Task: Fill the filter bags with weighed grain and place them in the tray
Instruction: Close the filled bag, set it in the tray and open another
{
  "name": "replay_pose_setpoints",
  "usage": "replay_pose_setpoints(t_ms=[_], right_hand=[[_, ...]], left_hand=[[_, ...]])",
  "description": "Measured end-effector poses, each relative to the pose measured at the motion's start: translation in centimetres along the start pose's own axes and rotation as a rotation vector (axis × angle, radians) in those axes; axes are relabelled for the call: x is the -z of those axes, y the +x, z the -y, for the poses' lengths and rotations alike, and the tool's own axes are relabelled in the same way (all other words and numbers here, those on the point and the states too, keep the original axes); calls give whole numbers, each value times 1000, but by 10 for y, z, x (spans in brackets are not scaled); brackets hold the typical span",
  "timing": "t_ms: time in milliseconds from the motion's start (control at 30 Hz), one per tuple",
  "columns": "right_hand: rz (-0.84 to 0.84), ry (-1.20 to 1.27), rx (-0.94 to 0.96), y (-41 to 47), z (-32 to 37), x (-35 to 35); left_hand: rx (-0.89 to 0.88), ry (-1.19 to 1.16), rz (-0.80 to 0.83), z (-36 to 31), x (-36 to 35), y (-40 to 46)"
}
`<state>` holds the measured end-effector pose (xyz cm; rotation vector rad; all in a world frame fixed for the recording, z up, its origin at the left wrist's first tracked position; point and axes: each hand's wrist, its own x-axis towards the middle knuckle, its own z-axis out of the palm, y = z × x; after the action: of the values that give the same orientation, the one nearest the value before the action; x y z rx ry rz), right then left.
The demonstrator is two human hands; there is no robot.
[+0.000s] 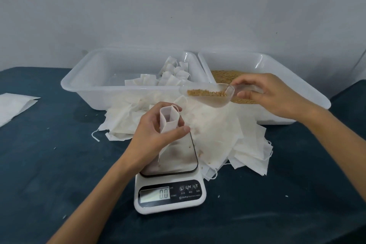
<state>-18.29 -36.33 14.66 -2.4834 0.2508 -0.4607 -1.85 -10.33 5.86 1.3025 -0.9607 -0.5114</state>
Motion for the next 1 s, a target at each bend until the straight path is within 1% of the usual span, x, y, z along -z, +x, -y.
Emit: replay_pose_setpoints(t_ms=[133, 300, 400, 533, 733, 1000], right_hand=[[12, -83, 70, -5, 25, -7], [-15, -319, 169, -4, 40, -2], [-40, -468, 264, -1, 43, 2], [-46, -585, 320, 3, 48, 5], [-69, -626, 316, 4, 54, 3], [-86, -664, 302, 2, 63, 0]], left_hand=[[13, -17, -3, 0, -1, -2], [28, 0, -23, 1, -3, -3], [46, -6, -32, 2, -5, -4], [44, 30, -34, 3, -5, -4], [65, 66, -56, 6, -6, -2], [98, 37, -52, 6, -6, -3]])
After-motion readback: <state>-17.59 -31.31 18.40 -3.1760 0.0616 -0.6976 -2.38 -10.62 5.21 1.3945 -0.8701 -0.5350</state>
